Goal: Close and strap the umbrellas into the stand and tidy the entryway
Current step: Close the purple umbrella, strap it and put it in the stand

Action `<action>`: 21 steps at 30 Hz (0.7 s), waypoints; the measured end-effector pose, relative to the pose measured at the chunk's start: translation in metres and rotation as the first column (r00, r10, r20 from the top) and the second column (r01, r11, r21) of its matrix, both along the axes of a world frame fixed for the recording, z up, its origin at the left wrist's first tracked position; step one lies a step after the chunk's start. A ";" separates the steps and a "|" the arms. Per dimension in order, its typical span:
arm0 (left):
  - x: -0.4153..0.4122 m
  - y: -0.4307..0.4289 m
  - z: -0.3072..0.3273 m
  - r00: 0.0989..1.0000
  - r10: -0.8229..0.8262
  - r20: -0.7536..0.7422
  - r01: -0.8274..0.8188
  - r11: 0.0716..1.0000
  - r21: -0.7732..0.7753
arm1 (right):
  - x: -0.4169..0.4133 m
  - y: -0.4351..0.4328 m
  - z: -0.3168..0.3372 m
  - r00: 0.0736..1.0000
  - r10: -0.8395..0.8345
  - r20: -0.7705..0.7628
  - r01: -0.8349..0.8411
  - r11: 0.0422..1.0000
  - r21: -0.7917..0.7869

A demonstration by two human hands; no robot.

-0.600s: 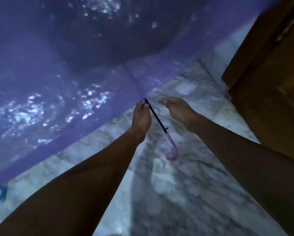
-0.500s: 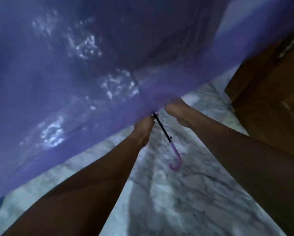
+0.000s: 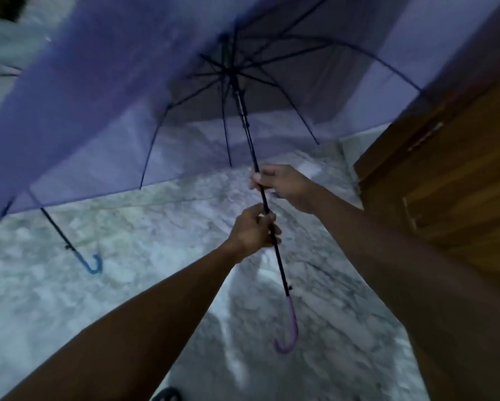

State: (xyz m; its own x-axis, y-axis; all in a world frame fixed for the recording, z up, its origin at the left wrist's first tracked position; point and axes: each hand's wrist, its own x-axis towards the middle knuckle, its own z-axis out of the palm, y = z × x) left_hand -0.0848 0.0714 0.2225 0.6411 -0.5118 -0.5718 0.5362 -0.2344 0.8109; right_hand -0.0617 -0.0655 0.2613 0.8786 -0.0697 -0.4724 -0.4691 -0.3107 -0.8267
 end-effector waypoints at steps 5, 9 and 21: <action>-0.025 0.007 0.111 0.982 -0.049 -0.185 0.053 0.998 0.016 | -0.033 0.003 0.089 0.997 -0.044 -0.070 0.045 0.999 0.012; -0.042 0.015 0.179 0.953 -0.176 -0.246 0.201 0.976 0.079 | -0.061 0.010 0.146 0.986 -0.127 -0.111 0.128 0.992 0.005; -0.097 0.038 0.366 0.878 -0.389 -0.280 0.422 0.904 0.067 | -0.139 0.030 0.313 0.975 -0.190 -0.116 0.192 0.981 0.013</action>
State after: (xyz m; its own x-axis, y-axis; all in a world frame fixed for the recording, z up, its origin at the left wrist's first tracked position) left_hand -0.1823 0.1093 0.5880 0.2167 -0.6112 -0.7613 0.5555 -0.5641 0.6110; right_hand -0.2005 -0.0357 0.5742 0.7906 -0.2184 -0.5720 -0.6092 -0.1870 -0.7707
